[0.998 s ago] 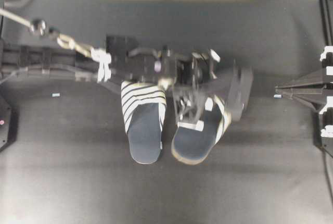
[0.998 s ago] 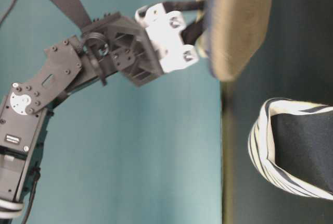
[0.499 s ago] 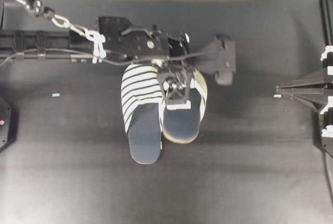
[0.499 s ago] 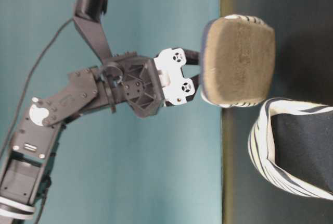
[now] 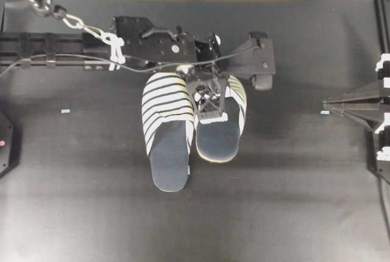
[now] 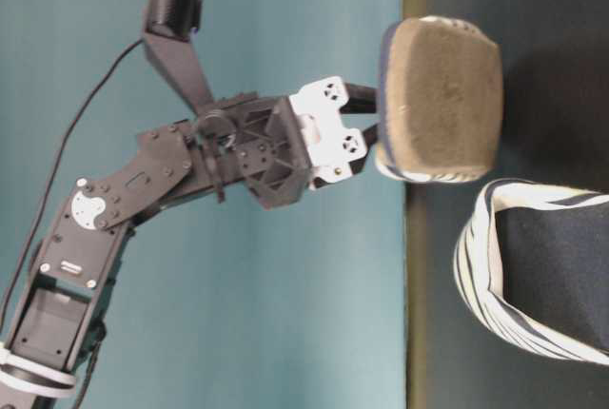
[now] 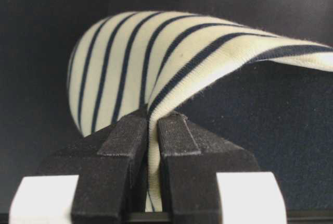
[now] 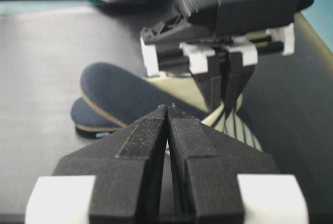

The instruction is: Arrange the slippers with the left arm.

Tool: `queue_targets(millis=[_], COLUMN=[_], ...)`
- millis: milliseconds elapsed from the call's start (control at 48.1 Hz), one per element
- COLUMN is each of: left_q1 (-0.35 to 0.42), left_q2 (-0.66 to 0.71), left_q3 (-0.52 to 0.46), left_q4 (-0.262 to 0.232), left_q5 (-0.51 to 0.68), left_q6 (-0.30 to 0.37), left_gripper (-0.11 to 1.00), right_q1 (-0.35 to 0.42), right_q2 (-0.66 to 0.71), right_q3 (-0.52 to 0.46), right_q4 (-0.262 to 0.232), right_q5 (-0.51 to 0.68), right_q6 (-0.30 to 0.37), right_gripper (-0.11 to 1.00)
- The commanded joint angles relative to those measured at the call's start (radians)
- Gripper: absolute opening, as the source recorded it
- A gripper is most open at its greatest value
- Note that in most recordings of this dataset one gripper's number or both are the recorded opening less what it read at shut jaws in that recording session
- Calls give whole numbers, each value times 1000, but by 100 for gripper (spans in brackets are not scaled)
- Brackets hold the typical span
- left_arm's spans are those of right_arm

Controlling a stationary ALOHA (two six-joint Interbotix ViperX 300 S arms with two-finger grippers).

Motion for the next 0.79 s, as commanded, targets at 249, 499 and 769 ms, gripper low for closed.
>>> queue_targets(millis=[249, 499, 769], left_q1=[-18, -35, -55], left_q2=[3, 2, 0], left_q3=[-3, -5, 5], left_q4=[-3, -3, -11], left_q5=[-6, -18, -14], left_q6=[-2, -11, -3], left_gripper=[2, 43, 86], right_q1=[15, 17, 18], right_q2=[5, 5, 5], right_q3=[-6, -6, -6], right_q4=[2, 2, 0], right_q5=[-14, -14, -14], right_q6=[-5, -5, -5], right_gripper=[1, 1, 1])
